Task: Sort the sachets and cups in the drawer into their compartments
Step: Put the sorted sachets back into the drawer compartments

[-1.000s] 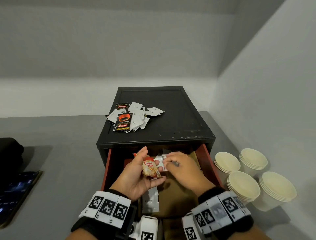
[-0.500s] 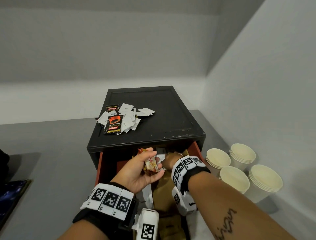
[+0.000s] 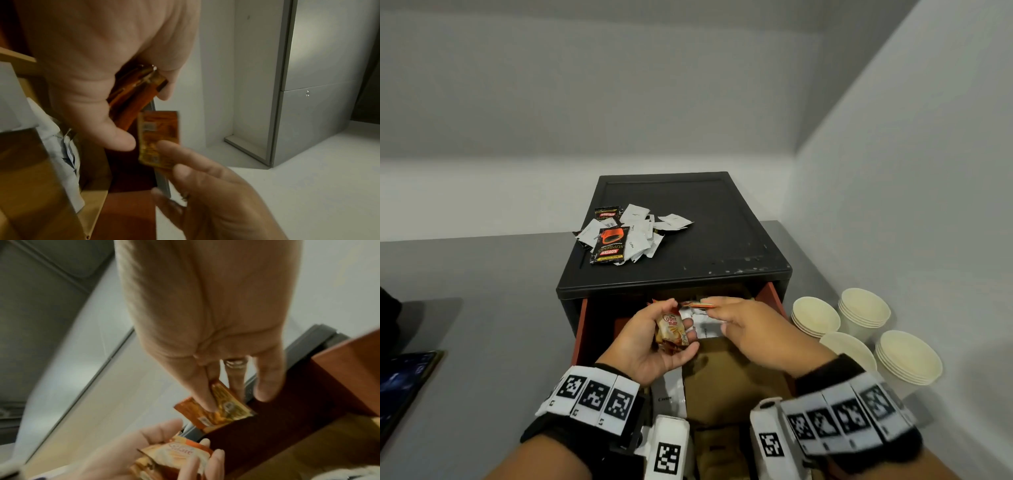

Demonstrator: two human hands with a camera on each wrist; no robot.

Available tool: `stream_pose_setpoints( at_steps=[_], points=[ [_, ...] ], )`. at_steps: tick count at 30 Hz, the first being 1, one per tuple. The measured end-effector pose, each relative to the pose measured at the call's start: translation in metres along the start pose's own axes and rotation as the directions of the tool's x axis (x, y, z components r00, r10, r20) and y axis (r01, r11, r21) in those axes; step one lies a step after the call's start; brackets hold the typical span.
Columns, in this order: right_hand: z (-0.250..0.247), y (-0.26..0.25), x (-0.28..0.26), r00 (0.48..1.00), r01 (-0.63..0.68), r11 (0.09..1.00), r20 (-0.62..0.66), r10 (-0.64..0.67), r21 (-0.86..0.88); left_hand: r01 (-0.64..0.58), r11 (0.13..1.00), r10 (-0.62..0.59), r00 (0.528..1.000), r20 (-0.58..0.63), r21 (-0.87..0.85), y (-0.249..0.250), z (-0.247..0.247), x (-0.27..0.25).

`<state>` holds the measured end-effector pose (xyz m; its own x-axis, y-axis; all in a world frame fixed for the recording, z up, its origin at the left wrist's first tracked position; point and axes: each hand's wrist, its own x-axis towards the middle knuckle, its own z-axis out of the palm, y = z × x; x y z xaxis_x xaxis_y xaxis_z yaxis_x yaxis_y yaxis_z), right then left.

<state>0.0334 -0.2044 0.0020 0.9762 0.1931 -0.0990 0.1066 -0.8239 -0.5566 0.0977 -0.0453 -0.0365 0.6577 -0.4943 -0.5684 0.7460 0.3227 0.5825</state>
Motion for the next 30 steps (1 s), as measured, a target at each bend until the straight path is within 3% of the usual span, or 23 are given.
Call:
stream_pose_setpoints(
  at_steps=[2, 4, 8, 11, 14, 16, 18, 22, 25, 28, 30],
  points=[
    [0.001, -0.006, -0.012, 0.993, 0.117, 0.991, 0.004, -0.117, -0.062, 0.032, 0.999, -0.03, 0.997, 0.071, -0.021, -0.001, 0.001, -0.005],
    [0.01, -0.005, -0.014, 0.971, 0.228, 0.962, 0.1, -0.215, -0.148, 0.062, 0.997, -0.056, 0.988, 0.143, -0.036, -0.002, 0.001, -0.011],
    [0.012, 0.003, -0.021, 0.95, 0.305, 0.949, 0.096, -0.297, -0.084, 0.042, 0.997, -0.056, 0.972, 0.227, 0.065, -0.001, 0.005, -0.025],
    [0.004, 0.002, -0.032, 0.982, 0.172, 0.982, -0.095, -0.165, 0.072, -0.052, 0.996, 0.037, 0.976, 0.217, 0.067, 0.001, 0.012, -0.031],
    [-0.001, -0.004, -0.036, 0.956, 0.013, 0.966, -0.287, 0.064, 0.26, -0.163, 0.987, 0.159, 0.971, 0.176, 0.004, 0.001, 0.019, -0.032],
    [-0.001, -0.008, -0.034, 0.946, -0.046, 0.911, -0.276, 0.172, 0.409, -0.227, 0.974, 0.225, 0.96, 0.166, -0.003, -0.002, 0.022, -0.03],
    [0.003, -0.007, -0.03, 0.943, -0.052, 0.896, -0.273, 0.19, 0.441, -0.23, 0.972, 0.217, 0.956, 0.197, 0.047, -0.008, 0.027, -0.03],
    [0.003, -0.005, -0.027, 0.912, -0.024, 0.953, -0.383, 0.144, 0.3, -0.163, 0.964, 0.087, 0.941, 0.328, 0.212, -0.018, 0.038, -0.032],
    [-0.002, -0.005, -0.033, 0.918, -0.015, 0.987, -0.388, 0.078, 0.162, -0.156, 0.948, 0.055, 0.939, 0.338, 0.279, -0.02, 0.041, -0.03],
    [-0.005, -0.007, -0.039, 0.983, 0.014, 0.999, -0.185, -0.006, 0.042, -0.173, 0.931, 0.063, 0.944, 0.325, 0.321, -0.021, 0.045, -0.028],
    [-0.004, -0.009, -0.04, 0.993, 0.035, 0.996, -0.111, -0.044, -0.083, -0.166, 0.93, 0.047, 0.939, 0.34, 0.329, -0.024, 0.05, -0.027]
  ],
)
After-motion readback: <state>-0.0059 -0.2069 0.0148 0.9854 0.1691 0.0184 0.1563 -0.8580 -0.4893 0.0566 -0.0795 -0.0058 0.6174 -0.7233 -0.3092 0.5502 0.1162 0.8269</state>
